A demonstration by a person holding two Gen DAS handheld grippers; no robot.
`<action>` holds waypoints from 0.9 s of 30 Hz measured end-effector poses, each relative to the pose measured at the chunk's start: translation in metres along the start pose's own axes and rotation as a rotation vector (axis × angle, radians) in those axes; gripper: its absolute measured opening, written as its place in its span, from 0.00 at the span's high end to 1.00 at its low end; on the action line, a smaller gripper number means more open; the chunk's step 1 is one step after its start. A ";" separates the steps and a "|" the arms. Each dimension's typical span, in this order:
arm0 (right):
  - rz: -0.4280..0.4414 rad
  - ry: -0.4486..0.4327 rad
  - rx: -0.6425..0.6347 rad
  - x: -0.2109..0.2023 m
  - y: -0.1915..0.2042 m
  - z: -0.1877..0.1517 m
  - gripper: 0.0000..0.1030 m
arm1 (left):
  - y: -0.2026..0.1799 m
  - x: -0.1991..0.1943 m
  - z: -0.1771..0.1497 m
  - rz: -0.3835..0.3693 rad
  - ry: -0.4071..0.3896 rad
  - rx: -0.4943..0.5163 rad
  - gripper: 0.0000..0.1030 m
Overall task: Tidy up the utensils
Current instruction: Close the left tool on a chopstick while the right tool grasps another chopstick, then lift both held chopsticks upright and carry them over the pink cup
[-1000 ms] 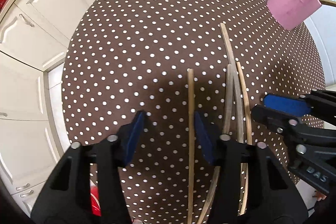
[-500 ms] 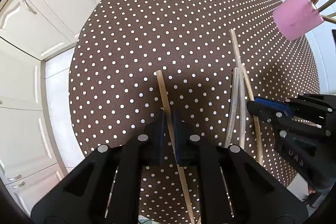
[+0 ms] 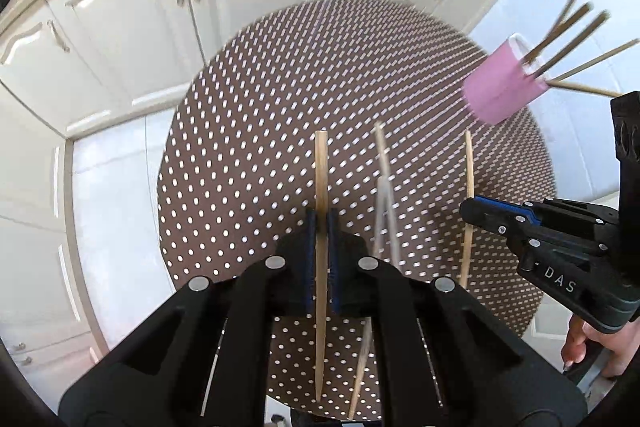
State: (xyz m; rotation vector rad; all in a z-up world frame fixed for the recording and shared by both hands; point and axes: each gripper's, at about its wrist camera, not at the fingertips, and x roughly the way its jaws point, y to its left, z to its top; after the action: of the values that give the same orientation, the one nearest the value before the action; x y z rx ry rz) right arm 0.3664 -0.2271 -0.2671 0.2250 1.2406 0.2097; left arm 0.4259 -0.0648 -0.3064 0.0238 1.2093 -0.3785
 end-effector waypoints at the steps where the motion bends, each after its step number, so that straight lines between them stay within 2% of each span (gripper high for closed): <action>1: 0.001 -0.020 -0.002 -0.008 -0.001 0.001 0.96 | -0.004 -0.007 0.002 -0.006 -0.017 0.011 0.94; 6: -0.003 -0.130 -0.009 -0.054 0.007 0.002 0.96 | -0.018 -0.044 0.002 -0.031 -0.091 0.045 0.94; 14: -0.020 -0.240 0.003 -0.075 0.023 -0.023 0.96 | -0.039 -0.099 0.001 -0.073 -0.208 0.096 0.94; 27: -0.069 -0.440 0.065 -0.147 0.008 -0.042 0.96 | -0.091 -0.143 0.003 -0.162 -0.315 0.176 0.94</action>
State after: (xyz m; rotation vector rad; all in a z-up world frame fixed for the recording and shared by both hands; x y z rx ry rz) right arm 0.2800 -0.2578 -0.1438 0.2681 0.8169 0.0542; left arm 0.3587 -0.1119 -0.1575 0.0173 0.8659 -0.6071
